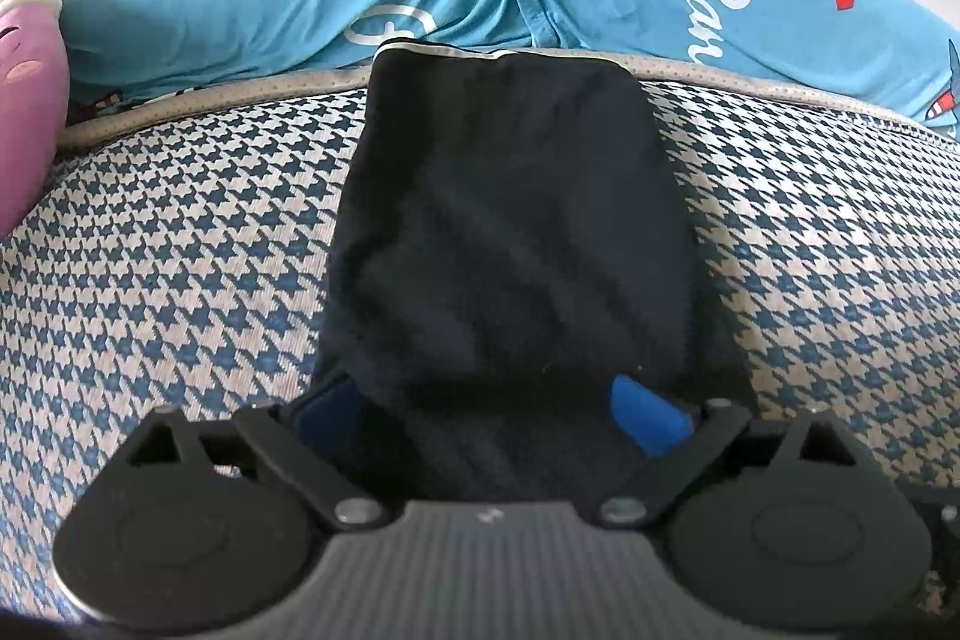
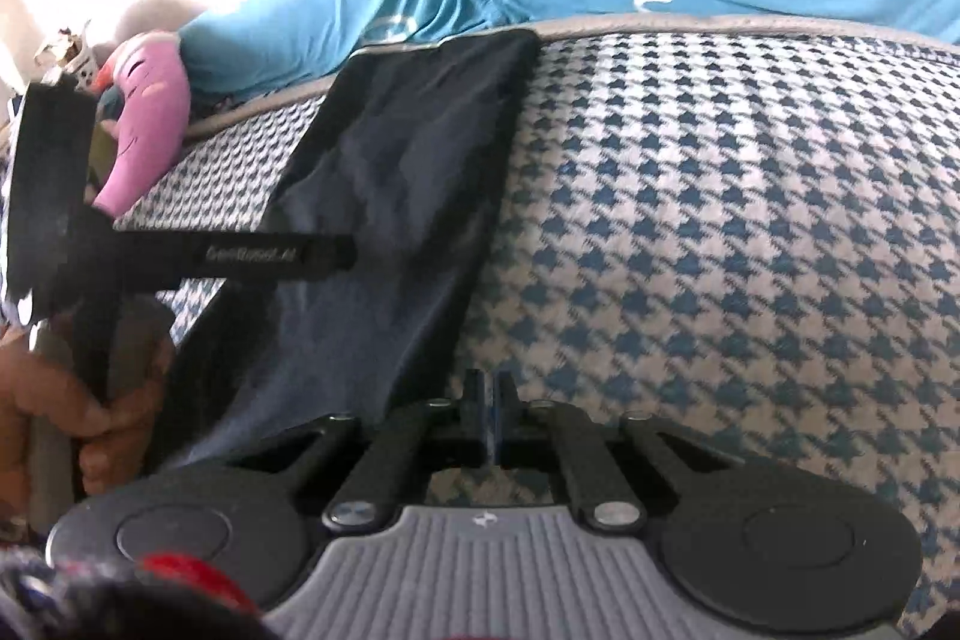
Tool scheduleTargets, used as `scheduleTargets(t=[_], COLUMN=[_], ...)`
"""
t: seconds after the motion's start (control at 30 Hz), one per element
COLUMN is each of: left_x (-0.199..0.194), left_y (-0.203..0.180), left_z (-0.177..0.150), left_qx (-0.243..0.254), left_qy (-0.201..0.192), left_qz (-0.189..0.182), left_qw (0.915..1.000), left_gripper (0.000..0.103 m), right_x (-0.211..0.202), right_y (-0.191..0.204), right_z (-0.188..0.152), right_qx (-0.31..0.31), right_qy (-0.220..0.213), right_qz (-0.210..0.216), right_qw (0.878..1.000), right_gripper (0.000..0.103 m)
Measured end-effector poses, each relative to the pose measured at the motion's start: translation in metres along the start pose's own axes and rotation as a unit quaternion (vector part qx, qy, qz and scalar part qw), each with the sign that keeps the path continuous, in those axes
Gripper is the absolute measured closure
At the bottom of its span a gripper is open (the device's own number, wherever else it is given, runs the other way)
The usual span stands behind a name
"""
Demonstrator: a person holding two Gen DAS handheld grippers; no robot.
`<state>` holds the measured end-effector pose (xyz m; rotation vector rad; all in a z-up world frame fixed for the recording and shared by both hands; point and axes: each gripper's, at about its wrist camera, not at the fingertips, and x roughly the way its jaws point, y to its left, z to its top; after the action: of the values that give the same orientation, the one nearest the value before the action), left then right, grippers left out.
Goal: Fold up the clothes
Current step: 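Lower the right gripper onto the black strip's free end and pinch it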
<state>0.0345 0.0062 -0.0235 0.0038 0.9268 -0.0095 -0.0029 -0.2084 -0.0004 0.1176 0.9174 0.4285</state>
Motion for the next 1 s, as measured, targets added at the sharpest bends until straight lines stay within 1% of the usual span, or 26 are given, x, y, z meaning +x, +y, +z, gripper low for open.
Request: scheduleTargets(t=[0.1,0.33,0.4,0.53,0.6,0.63,0.8,1.0], left_x=[0.002,0.006,0.007,0.011,0.013,0.013,0.012,0.013], left_y=[0.0,-0.001,0.0,0.0,0.0,0.0,-0.002,-0.001], left_z=[0.0,0.002,0.003,0.004,0.005,0.006,0.008,0.007], left_qx=[-0.001,-0.007,-0.008,-0.011,-0.014,-0.014,-0.015,-0.008], left_qy=[0.001,0.0,0.0,0.001,-0.001,-0.003,-0.009,-0.013], left_qz=[0.002,0.004,0.004,0.004,0.006,0.006,-0.002,0.0], left_qw=[1.0,1.0,1.0,0.9999,0.9999,0.9999,0.9998,0.9999], left_gripper=[0.004,0.004,0.003,0.003,0.003,0.003,0.003,0.003], right_x=[0.006,0.02,0.025,0.033,0.038,0.04,0.053,0.064], right_y=[-0.006,-0.017,-0.02,-0.027,-0.031,-0.034,-0.047,-0.053], right_z=[0.009,0.031,0.038,0.051,0.056,0.058,0.072,0.085], right_qx=[0.004,0.013,0.016,0.021,0.025,0.028,0.054,0.08], right_qy=[0.0,-0.018,-0.023,-0.034,-0.042,-0.046,-0.059,-0.063], right_qz=[0.0,-0.009,-0.012,-0.017,-0.023,-0.025,-0.016,0.002], right_qw=[1.0,1.0,1.0,0.999,0.999,0.998,0.997,0.995], right_gripper=[0.097,0.095,0.093,0.091,0.085,0.085,0.084,0.084])
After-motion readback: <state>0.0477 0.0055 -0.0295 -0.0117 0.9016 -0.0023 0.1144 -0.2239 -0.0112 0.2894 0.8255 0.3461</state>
